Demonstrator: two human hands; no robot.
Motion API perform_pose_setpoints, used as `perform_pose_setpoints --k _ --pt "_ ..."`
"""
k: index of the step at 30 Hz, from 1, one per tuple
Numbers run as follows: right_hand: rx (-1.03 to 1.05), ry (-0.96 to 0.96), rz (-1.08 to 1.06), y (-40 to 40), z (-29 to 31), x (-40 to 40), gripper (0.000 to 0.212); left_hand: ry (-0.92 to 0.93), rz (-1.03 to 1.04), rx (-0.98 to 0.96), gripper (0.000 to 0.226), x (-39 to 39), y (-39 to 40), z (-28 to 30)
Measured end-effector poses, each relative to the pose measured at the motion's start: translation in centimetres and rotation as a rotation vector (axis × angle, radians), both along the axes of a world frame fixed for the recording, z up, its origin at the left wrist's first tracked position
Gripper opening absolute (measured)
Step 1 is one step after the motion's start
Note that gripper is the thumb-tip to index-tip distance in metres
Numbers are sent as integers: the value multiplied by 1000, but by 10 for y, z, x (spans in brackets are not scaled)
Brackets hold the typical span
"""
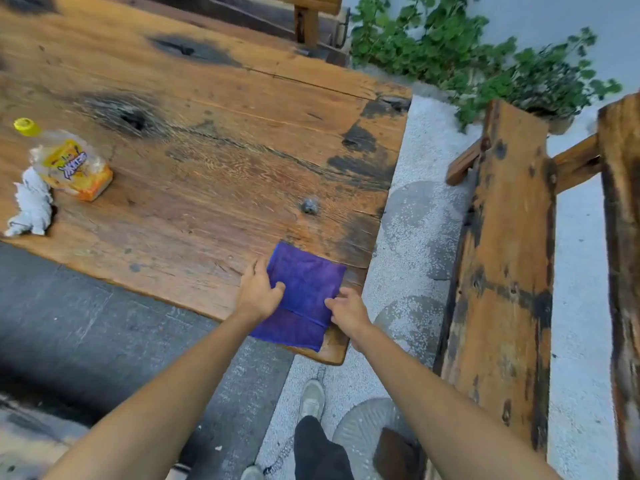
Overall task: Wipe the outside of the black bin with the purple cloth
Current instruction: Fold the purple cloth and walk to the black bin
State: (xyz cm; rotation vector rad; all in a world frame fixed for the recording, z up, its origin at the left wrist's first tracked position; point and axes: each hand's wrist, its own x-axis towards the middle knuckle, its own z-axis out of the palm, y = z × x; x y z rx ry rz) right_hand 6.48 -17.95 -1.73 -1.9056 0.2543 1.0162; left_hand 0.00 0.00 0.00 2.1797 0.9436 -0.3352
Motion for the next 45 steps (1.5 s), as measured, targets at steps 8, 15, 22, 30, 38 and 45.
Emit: perform_pose_setpoints --k 8,15,22,30,38,45 --pt "-108 40 -180 10 -17 15 33 112 212 -87 54 9 9 -27" --pt "125 151 -236 15 -24 18 23 146 201 -83 40 4 8 -44" --pt "283 316 -163 27 -11 14 60 105 207 -107 38 -5 12 -45" --pt "380 414 -49 31 7 10 65 0 523 -571 57 -29 11 -23" --pt "522 467 39 49 45 -21 40 -213 832 -1043 49 -99 19 -1" --pt "459 429 330 90 54 -101 28 -466 1020 -965 31 -206 20 16"
